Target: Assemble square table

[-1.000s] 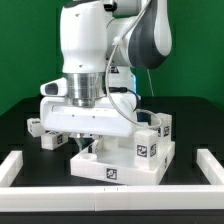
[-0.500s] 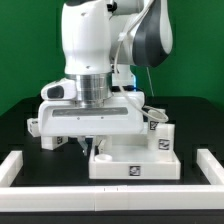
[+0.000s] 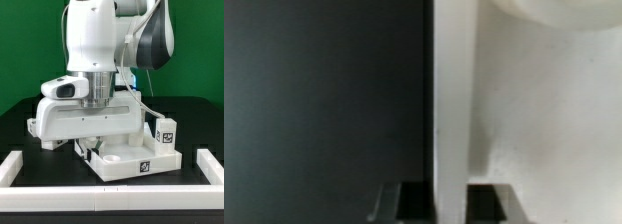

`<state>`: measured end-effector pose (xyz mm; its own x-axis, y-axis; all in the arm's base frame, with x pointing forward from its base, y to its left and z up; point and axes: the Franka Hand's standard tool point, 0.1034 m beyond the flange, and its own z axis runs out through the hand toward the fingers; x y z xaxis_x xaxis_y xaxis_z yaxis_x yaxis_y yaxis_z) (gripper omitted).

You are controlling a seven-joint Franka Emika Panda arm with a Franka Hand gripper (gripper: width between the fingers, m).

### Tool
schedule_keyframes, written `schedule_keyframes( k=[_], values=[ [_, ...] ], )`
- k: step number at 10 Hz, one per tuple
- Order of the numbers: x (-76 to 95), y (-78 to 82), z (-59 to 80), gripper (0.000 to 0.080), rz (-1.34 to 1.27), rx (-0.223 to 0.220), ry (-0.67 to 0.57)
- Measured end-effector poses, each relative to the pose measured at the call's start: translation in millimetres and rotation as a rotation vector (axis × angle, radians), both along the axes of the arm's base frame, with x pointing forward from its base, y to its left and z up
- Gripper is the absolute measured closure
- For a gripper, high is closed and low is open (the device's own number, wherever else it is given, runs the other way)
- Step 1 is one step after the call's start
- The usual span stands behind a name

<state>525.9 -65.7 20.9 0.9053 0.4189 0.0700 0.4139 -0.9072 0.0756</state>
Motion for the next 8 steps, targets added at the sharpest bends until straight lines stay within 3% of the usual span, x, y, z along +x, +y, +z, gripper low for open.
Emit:
schedule_keyframes(
  k=[3, 7, 8],
  values=[
    [25.6, 10.0, 9.2, 0.0736, 0.473, -0.084, 0.005],
    [25.5, 6.9, 8.1, 0.0736, 0.653, -0.124, 0.029],
    [38.6, 35.9, 9.4, 0.0736, 0.752, -0.144, 0.019]
  ],
)
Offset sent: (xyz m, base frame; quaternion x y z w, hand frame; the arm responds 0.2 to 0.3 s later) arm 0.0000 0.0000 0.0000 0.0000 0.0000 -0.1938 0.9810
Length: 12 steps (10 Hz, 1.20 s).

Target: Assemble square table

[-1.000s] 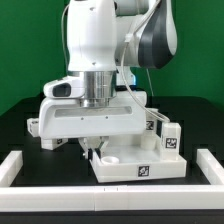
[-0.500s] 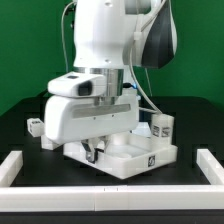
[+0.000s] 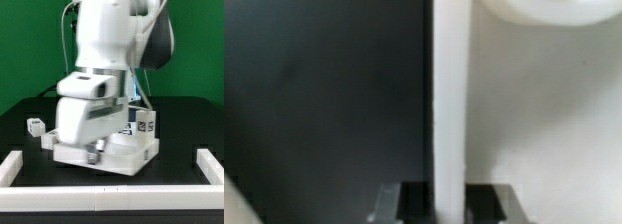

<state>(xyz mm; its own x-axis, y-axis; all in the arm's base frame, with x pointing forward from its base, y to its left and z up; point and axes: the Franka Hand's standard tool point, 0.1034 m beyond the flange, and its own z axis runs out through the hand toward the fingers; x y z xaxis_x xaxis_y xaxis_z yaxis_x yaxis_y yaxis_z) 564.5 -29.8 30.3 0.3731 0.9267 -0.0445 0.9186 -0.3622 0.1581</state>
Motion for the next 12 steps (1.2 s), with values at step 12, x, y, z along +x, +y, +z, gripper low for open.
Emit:
schedule_keyframes(
  k=[12],
  values=[
    [67.4, 76.5, 7.4, 0.0734, 0.254, 0.023, -0.084]
  ],
)
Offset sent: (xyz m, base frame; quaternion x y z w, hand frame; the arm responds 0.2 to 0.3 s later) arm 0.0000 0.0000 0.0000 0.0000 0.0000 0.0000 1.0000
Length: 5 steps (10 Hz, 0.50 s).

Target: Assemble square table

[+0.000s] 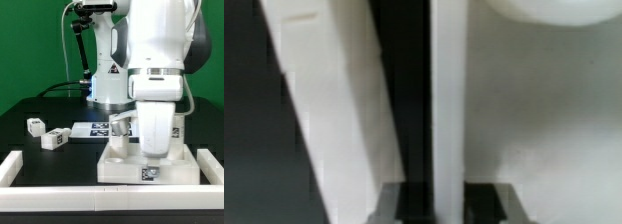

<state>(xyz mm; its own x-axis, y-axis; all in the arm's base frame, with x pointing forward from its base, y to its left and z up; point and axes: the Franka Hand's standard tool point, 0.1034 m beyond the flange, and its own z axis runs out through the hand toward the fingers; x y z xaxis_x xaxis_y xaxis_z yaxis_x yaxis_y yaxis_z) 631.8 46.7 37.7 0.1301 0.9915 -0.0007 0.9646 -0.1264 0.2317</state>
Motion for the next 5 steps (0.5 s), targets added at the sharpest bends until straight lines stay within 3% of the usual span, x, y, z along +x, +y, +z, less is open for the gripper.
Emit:
schedule_keyframes(
  k=[5],
  values=[
    [-0.1, -2.1, 0.1, 0.0732, -0.008, 0.001, 0.0]
  ],
)
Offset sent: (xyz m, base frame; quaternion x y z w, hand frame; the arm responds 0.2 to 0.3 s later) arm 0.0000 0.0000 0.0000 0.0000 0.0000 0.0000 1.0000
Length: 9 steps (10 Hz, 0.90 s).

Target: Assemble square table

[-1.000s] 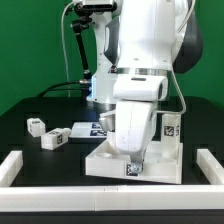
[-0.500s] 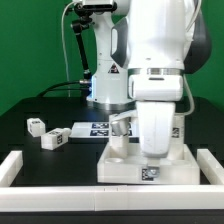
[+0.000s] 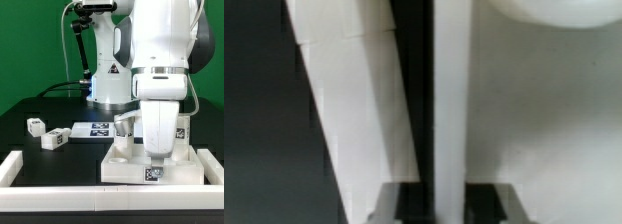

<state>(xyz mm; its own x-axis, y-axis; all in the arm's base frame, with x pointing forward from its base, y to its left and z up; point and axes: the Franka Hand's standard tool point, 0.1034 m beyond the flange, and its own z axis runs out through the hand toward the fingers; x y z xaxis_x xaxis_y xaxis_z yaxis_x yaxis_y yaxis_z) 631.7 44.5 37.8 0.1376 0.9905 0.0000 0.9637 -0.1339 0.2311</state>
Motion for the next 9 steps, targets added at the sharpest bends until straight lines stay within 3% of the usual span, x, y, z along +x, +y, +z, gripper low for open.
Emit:
schedule_keyframes(
  k=[4, 9],
  values=[
    [5.8, 28.9, -3.0, 0.0732, 0.081, -0.005, -0.014],
    [5.3, 24.2, -7.4, 0.0717, 0.068, -0.018, -0.009]
  ],
)
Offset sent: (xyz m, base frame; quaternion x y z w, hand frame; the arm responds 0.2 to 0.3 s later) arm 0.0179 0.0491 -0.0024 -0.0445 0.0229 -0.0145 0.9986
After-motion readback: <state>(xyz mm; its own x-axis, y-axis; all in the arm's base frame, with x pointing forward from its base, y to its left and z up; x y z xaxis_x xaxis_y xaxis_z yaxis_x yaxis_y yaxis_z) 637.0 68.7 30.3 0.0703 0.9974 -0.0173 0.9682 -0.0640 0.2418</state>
